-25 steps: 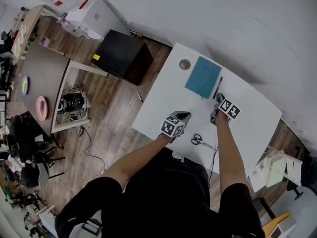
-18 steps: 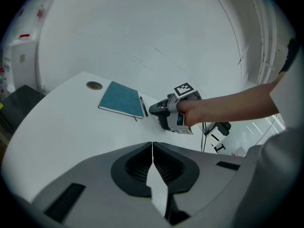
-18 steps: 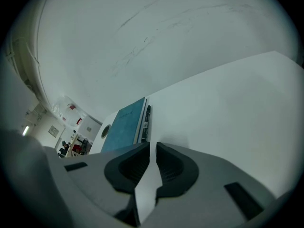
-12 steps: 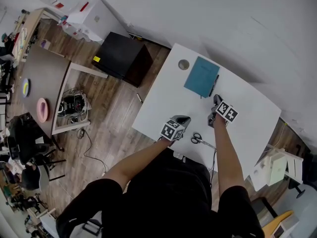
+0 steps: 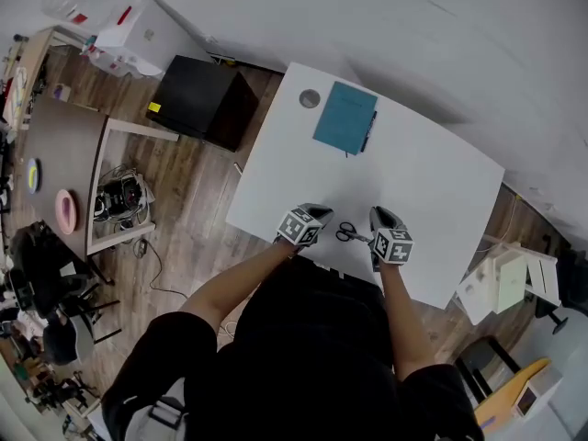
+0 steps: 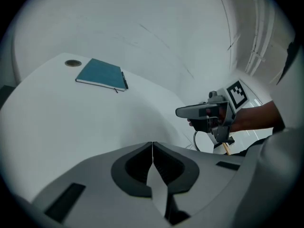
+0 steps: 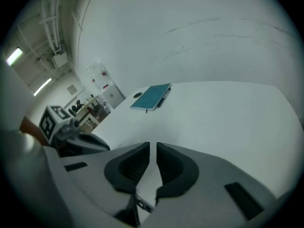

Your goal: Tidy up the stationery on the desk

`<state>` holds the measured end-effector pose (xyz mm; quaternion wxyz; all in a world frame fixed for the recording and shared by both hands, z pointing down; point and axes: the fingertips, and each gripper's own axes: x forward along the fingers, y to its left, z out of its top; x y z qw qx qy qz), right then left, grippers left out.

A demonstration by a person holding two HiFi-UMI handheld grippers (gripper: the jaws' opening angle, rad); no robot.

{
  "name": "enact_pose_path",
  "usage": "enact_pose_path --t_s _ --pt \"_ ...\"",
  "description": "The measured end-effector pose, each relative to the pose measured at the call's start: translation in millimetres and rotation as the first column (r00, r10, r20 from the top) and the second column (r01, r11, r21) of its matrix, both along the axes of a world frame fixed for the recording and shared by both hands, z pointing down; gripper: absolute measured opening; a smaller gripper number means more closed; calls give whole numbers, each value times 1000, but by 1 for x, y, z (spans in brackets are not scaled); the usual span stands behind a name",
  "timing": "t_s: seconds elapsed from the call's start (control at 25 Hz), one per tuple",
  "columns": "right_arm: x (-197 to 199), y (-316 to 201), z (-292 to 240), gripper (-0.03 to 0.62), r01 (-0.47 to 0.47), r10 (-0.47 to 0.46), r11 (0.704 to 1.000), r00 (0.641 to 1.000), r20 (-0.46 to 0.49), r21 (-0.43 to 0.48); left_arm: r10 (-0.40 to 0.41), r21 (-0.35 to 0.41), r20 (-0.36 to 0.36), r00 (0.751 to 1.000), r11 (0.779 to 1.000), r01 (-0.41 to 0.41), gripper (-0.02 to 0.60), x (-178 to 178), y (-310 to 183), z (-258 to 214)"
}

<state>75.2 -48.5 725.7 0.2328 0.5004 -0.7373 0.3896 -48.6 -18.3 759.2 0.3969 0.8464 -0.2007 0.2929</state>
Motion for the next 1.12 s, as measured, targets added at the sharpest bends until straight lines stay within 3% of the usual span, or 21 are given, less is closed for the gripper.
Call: enact_pose_path --t_s 0.12,0.32,0.52,0.72,1.12 --pt "7 39 13 61 61 -63 997 996 -58 -37 32 -12 23 999 999 -32 17 6 15 6" --pt "12 79 27 63 127 -131 987 991 -38 -96 74 -28 63 995 997 -73 17 19 40 18" --pt "13 104 35 63 224 -231 965 972 -39 -135 33 -54 98 995 998 -28 17 26 61 27" --pt "15 121 53 63 320 -339 932 936 -99 -170 -21 -29 140 990 999 26 17 28 65 29" --pt "31 87 56 61 300 -312 948 942 -125 -107 -29 -49 182 983 998 39 18 40 87 29"
